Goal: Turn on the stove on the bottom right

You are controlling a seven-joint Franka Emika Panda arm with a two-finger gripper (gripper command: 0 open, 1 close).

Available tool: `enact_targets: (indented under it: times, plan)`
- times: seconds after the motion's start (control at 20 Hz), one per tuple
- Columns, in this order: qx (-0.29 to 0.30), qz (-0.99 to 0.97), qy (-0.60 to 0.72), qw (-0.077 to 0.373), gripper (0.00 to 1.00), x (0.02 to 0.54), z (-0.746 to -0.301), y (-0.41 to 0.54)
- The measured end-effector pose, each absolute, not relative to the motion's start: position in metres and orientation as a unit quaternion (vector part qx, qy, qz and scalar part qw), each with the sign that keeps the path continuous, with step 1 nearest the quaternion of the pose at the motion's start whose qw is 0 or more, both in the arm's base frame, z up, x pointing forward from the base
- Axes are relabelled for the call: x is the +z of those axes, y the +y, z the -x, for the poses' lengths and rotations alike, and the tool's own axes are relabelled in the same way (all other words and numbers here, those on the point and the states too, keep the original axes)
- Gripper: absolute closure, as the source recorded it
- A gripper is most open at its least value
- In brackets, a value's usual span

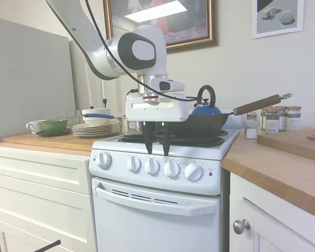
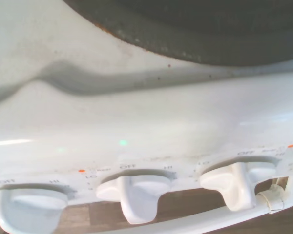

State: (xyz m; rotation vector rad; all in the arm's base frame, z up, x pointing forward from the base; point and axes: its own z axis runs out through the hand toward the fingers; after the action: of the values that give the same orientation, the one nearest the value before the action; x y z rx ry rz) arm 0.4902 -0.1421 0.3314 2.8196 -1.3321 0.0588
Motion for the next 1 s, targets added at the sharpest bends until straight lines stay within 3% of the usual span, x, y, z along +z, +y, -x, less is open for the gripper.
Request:
enact_targets:
  times: [1.0]
  plan:
    - [0.016,-0.901,-0.433,-0.003,0.00,0.346,-0.488,-0.140]
